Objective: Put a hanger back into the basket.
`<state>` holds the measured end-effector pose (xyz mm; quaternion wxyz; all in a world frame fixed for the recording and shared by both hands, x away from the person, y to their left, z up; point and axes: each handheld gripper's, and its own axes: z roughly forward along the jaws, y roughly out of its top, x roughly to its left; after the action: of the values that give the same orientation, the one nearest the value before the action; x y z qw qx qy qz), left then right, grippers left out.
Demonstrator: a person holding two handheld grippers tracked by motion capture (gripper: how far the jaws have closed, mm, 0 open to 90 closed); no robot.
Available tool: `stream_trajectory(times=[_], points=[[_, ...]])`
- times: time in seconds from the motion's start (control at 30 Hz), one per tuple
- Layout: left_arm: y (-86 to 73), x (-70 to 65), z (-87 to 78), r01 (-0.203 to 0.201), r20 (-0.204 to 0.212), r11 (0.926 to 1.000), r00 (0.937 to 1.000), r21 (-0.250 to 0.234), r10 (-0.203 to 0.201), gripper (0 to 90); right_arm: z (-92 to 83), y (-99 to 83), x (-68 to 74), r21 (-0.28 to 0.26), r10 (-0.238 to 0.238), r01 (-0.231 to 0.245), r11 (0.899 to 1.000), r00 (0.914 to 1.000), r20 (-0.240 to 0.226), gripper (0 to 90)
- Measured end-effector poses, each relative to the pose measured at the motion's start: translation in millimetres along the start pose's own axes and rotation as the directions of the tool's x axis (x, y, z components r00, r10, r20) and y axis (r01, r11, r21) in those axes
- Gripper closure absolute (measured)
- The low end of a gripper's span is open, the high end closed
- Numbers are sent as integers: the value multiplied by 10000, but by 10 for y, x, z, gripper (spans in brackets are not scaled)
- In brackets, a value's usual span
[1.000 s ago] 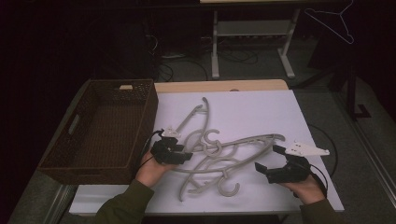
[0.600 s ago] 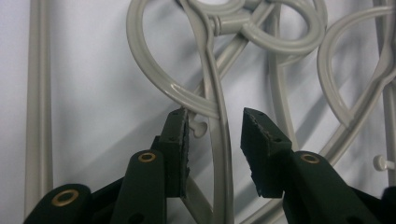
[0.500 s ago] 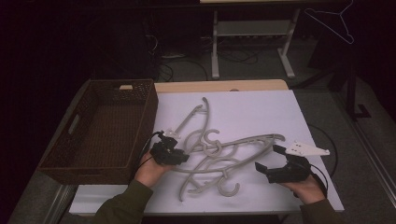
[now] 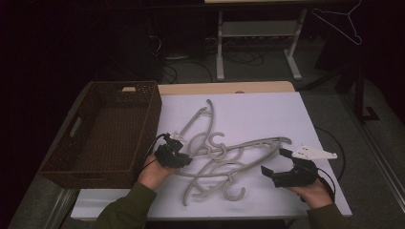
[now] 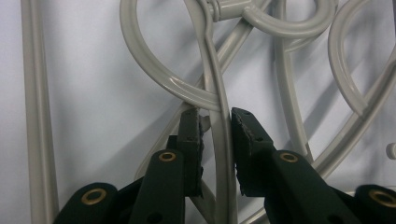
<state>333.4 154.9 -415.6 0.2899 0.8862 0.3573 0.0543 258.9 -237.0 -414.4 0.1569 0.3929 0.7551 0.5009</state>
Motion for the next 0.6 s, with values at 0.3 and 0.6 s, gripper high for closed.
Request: stream_trajectory(times=[0.3,0.6], points=[[15,6,-7,-246,-5,9997,9997,4,246,788,-2,-3,-4,37,57,-57,10000,10000,25,13],[67,25,-31,-88,81,9999,9999,-145,89,810,-1,-6,-6,73,39,-39,10000,10000,7,13]])
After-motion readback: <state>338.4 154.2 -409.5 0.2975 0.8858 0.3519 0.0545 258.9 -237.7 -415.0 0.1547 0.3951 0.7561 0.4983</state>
